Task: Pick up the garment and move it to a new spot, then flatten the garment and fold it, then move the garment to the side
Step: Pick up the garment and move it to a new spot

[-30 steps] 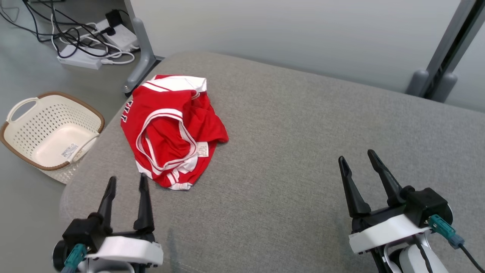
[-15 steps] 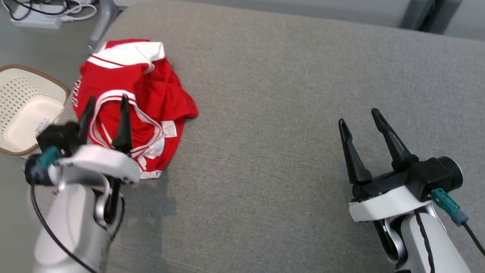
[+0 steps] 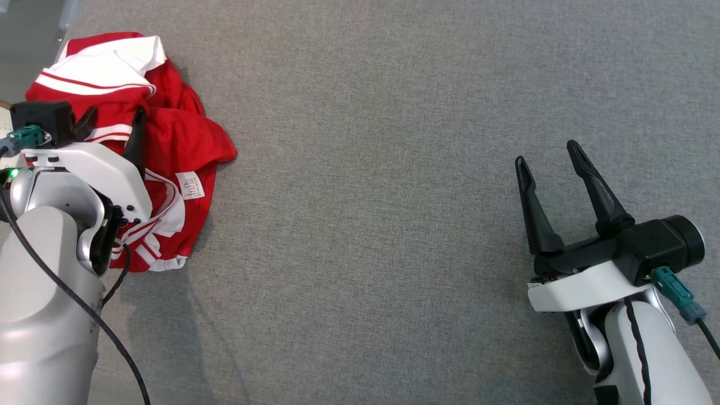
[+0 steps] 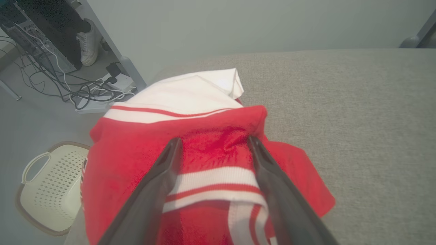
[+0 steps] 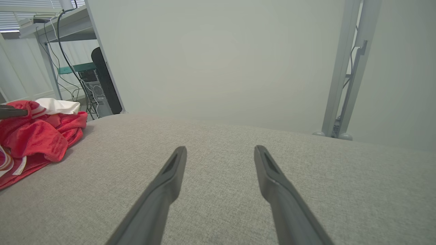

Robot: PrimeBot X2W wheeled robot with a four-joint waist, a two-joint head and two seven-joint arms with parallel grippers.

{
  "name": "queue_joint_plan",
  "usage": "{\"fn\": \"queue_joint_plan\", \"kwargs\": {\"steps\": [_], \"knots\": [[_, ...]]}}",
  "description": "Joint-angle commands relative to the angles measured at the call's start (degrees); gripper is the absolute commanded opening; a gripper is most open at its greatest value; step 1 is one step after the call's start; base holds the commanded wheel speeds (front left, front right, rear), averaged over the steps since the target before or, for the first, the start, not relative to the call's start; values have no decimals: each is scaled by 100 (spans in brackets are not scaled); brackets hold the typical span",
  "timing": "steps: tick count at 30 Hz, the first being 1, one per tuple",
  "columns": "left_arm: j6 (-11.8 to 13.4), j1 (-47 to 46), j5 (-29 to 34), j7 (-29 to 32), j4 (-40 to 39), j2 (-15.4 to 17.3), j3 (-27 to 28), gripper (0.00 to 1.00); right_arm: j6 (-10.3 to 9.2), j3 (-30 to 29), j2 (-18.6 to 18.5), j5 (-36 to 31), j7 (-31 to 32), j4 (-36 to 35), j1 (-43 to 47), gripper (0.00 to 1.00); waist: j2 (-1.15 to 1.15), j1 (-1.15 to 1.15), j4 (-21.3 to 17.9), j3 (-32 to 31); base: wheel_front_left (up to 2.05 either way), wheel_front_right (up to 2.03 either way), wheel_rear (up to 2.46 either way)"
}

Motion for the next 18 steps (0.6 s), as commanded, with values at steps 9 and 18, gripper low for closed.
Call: {"fn": "queue_joint_plan", "kwargs": {"steps": [9, 18], "knots": [[-22, -389, -47, 405, 692, 119, -88, 100, 1, 129, -26, 34, -12, -54, -85, 100, 0, 0, -98, 60, 0, 0, 0], [-55, -633, -159, 380, 1070, 183, -74, 0, 1, 129, -27, 31, -12, -9, -91, 100, 0, 0, -126, 50, 0, 0, 0]]}}
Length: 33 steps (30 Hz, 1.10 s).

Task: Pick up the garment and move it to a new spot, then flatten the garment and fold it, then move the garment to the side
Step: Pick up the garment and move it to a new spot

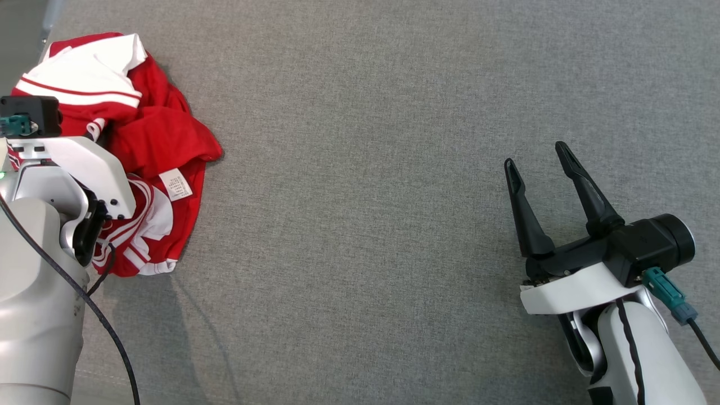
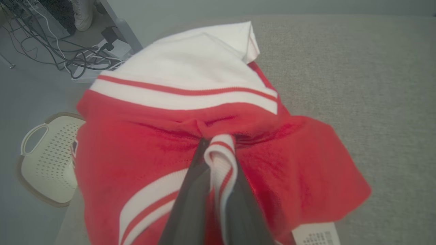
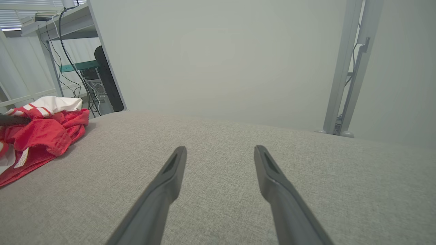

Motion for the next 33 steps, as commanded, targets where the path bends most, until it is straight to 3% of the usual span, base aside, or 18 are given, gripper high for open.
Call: {"fn": "queue_joint_plan", "kwargs": {"steps": [1, 12, 19, 23, 33], "knots": [[36, -136, -6, -137, -3, 46, 19, 0, 1, -38, -30, 18, -12, 12, -67, 100, 0, 0, 14, -31, 0, 0, 0], [259, -190, 10, -1027, -478, 161, 96, 0, 1, -39, -29, 158, -12, 125, 94, 100, 0, 0, 105, -563, 0, 0, 0], [357, -158, -42, -1686, -1444, 292, 267, 0, 1, -82, -30, 346, -12, 149, 209, 100, 0, 0, 50, -982, 0, 0, 0], [201, -108, -157, -1948, -2206, 209, 261, 0, 1, -123, -29, 434, -12, 139, 274, 100, 0, 0, -20, -1195, 0, 0, 0], [-1, 298, -530, -1509, -3789, -273, -149, 0, 1, -421, -35, 586, -12, 108, 345, 100, 0, 0, -457, -1464, 0, 0, 0]]}}
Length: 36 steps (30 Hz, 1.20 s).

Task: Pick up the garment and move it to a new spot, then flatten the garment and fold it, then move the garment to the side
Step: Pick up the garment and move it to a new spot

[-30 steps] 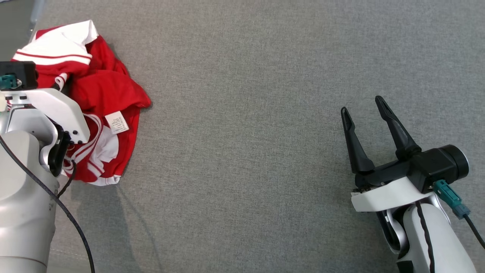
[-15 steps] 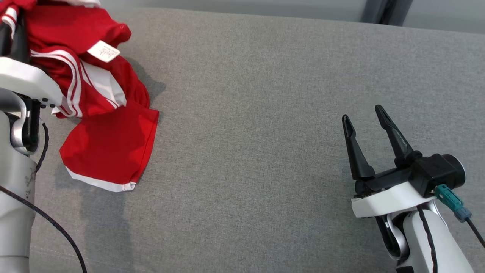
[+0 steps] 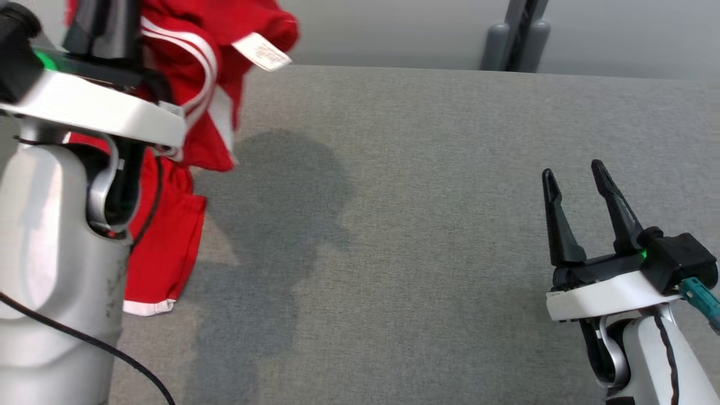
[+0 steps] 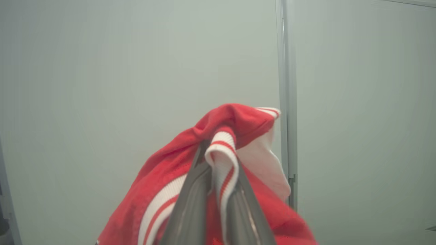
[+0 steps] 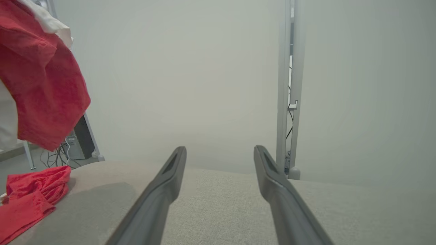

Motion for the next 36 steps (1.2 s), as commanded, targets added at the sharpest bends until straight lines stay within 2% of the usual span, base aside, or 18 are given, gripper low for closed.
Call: {"fn": "queue_joint_plan", "kwargs": {"steps": [1, 7, 13, 21, 28, 29, 30, 31, 32, 36], "knots": [[-37, 132, -38, 66, -118, -34, -67, 0, 1, -60, -31, -7, -11, -2, 30, 100, 0, 0, -185, -51, 0, 0, 0], [-88, 418, -180, 417, -730, -465, -603, 0, 1, -375, -32, -25, -12, -137, -33, 100, 0, 0, -763, 107, 0, 0, 0], [-112, 499, -42, 385, -606, -750, -1170, 0, 1, -533, -32, 136, -12, -184, -87, 100, 0, 0, -1578, 290, 0, 0, 0], [-121, 251, 72, -9, 384, -842, -1414, 0, 1, -556, -26, 392, -12, -254, -69, 100, 0, 0, -2580, 603, 0, 0, 0], [-221, 200, 133, -323, 1609, -946, -1913, 0, 1, -573, -26, 564, -12, -284, -28, 100, 0, 0, -2974, 756, 0, 0, 0], [-226, 221, 107, -285, 1763, -962, -1983, 8, 1, -570, -27, 572, -12, -283, -26, 100, 0, 0, -2987, 759, 0, 0, 0], [-230, 217, 116, -327, 1875, -975, -2042, 58, 1, -565, -28, 578, -12, -282, -24, 100, 0, 0, -2991, 758, 0, 0, 0], [-202, 208, 94, -387, 1967, -988, -2070, 88, 1, -552, -27, 587, -12, -281, -32, 100, 0, 0, -2988, 757, 0, 0, 0], [-209, 222, 9, -381, 2077, -994, -2097, 100, 1, -546, -27, 586, -12, -280, -45, 100, 0, 0, -2971, 750, 0, 0, 0], [-240, 122, -145, -570, 2290, -1028, -2195, 100, 1, -558, -28, 502, -12, -276, -44, 100, 0, 0, -2774, 696, 0, 0, 0]]}}
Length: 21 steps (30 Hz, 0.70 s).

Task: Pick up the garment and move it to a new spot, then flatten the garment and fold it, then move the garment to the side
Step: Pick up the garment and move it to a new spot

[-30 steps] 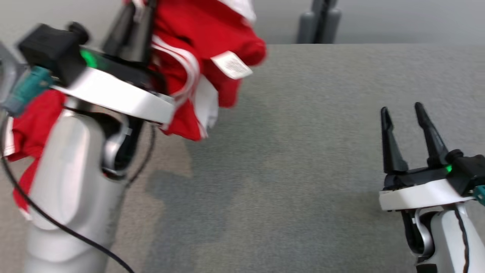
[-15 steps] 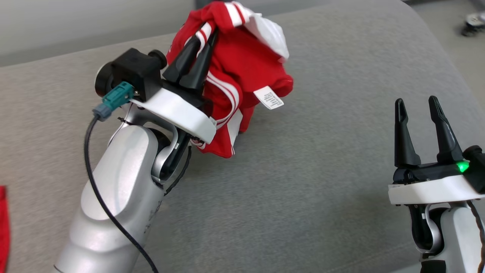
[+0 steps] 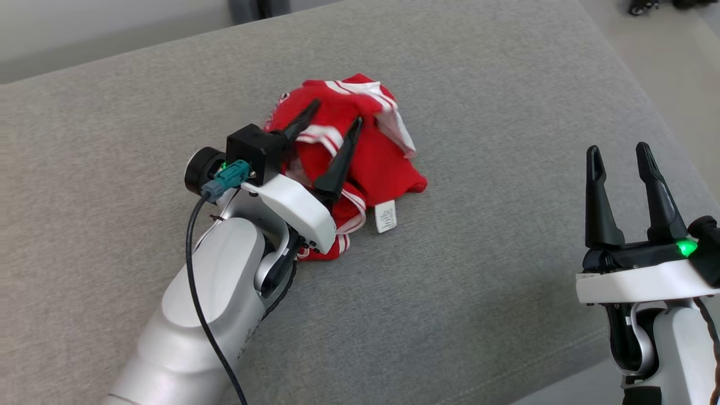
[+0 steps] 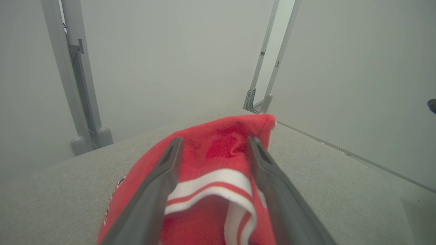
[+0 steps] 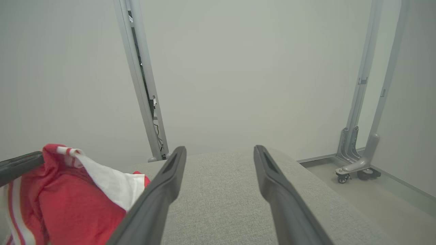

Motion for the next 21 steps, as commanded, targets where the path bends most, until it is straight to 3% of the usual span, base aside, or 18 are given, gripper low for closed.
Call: {"fn": "queue_joint_plan", "kwargs": {"steps": [1, 13, 21], "knots": [[-19, -136, -67, -80, 53, 24, 3, 100, 1, -13, -21, -60, -12, -2, 19, 100, 0, 0, 148, -62, 0, 0, 0], [88, 150, -107, -505, -74, 357, 461, 100, 0, 111, -23, -578, -12, 32, 155, 100, 0, 0, 1012, -548, 0, 0, 0], [301, 1409, 249, -530, -1242, 730, 1208, 100, 0, 280, -24, -865, -12, 137, 311, 100, 0, 0, 1521, -890, 0, 0, 0]]}}
